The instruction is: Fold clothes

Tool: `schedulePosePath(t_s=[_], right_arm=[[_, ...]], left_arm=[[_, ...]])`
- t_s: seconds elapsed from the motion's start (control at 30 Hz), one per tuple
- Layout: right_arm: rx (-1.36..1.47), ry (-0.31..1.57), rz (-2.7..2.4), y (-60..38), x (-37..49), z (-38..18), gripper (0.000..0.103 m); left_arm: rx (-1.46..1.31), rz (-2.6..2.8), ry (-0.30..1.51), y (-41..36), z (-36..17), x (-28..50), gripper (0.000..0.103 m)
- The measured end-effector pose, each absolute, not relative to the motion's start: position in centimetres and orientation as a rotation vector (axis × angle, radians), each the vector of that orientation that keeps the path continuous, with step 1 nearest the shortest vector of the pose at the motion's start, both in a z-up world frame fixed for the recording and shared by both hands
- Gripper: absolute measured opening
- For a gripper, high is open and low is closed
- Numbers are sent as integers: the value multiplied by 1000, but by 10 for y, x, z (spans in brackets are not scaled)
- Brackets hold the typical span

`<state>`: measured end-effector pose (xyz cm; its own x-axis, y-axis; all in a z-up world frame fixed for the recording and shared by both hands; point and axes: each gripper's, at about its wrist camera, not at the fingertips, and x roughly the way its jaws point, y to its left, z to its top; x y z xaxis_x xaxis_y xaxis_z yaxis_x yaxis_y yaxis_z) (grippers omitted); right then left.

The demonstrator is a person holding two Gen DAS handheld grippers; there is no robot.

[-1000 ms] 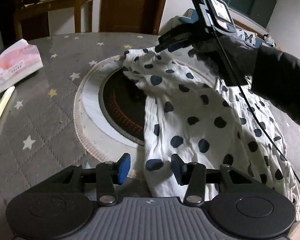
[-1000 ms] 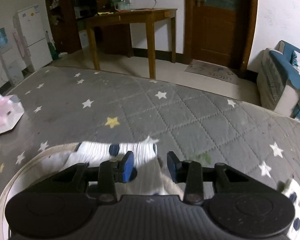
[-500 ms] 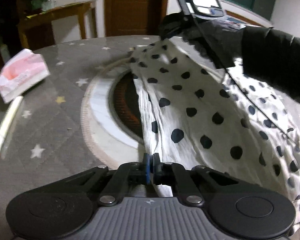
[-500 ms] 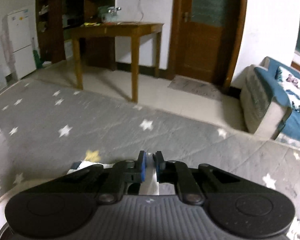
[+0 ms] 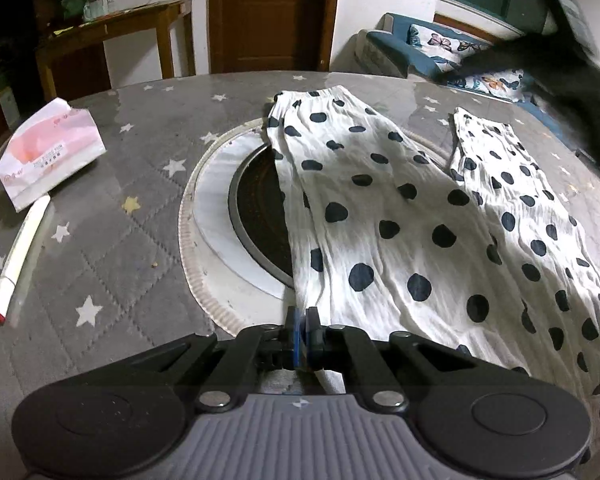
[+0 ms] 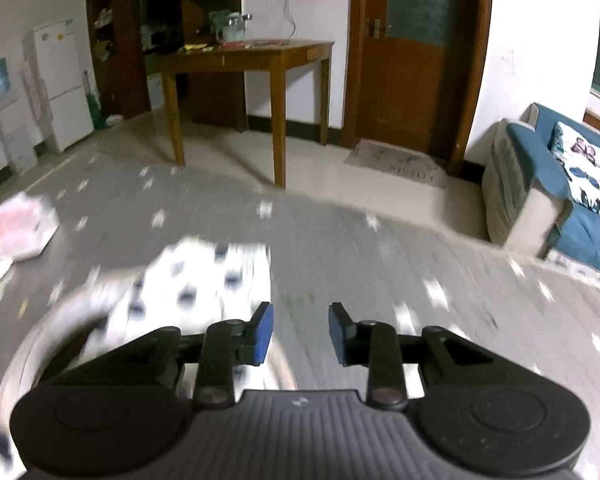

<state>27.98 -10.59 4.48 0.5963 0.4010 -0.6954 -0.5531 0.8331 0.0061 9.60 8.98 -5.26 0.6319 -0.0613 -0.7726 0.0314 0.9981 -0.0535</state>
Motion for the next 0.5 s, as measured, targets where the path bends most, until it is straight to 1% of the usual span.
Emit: schedulePosePath(t_s=[0.07, 0.23, 0.4, 0.5], right_arm=[[-200, 777, 557, -134, 250, 41, 36], [-124, 853, 498, -194, 186, 10, 35], [-76, 826, 433, -221, 148, -13, 35], [-70, 781, 392, -229, 136, -18, 35]], left_arm=[[-25, -54, 870, 91, -48, 97, 3], [-13, -60, 842, 88, -36, 108, 3], [-33, -116, 815, 68, -24, 142, 5], [-34, -126, 822, 54, -30, 170, 5]])
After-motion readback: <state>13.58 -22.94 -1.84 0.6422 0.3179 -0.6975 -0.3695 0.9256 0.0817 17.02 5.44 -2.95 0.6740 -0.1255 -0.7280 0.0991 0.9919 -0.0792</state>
